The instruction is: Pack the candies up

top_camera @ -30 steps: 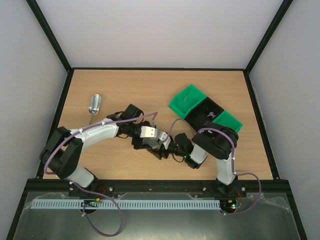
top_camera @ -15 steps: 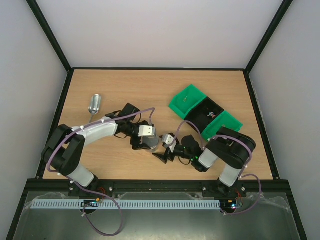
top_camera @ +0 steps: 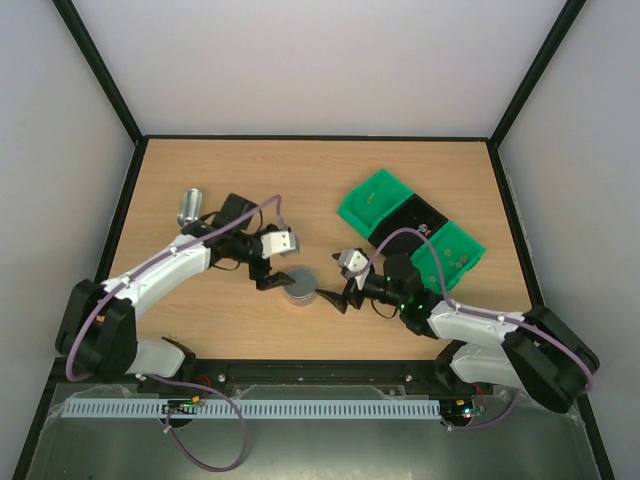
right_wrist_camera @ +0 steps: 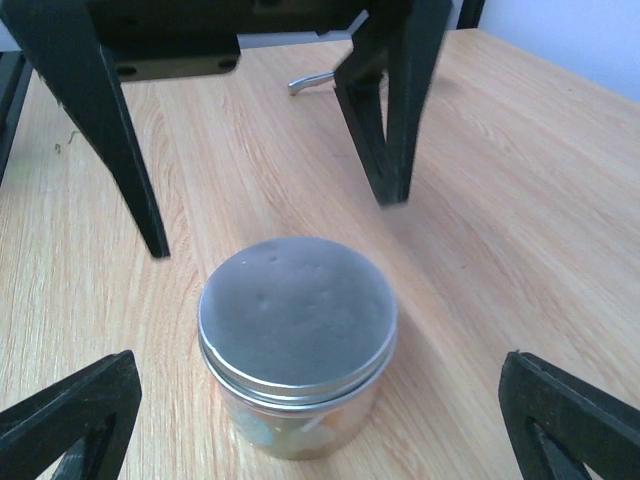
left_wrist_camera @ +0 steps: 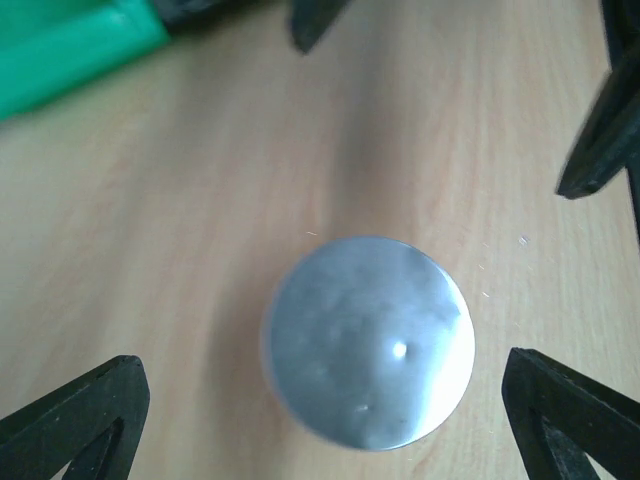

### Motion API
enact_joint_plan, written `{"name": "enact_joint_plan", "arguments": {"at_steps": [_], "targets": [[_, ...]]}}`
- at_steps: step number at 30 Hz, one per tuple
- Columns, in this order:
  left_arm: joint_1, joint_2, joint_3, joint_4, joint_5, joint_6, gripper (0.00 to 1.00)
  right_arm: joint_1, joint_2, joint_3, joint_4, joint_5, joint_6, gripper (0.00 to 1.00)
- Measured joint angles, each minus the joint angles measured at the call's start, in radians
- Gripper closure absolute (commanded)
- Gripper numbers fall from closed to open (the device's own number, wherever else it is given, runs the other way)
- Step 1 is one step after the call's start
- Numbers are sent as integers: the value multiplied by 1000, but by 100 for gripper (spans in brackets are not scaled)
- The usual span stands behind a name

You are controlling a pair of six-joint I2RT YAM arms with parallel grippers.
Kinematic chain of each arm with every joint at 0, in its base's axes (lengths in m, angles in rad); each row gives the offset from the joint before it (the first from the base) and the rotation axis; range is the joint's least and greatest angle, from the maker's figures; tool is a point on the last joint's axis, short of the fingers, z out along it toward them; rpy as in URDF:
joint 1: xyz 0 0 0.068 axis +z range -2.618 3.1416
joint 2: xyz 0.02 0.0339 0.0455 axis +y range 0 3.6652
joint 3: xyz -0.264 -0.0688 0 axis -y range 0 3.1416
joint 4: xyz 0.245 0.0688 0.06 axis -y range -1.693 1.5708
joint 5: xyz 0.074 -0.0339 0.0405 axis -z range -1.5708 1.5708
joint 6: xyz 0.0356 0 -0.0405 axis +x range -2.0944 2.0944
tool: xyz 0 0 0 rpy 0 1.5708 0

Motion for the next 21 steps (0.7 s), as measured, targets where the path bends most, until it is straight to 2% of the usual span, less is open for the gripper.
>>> {"name": "enact_joint_plan", "arguments": {"at_steps": [6,14,21], "targets": [[130,-20,155,2,-51,-215,0,-95,-58,195,-250,4,65,1],[321,232,567,-123,-161,-440,1,-294,-19,524,-536,18,193,1],[497,311,593,-167,-247,-567,0,-511,20,584,-656,24,274,1]]}}
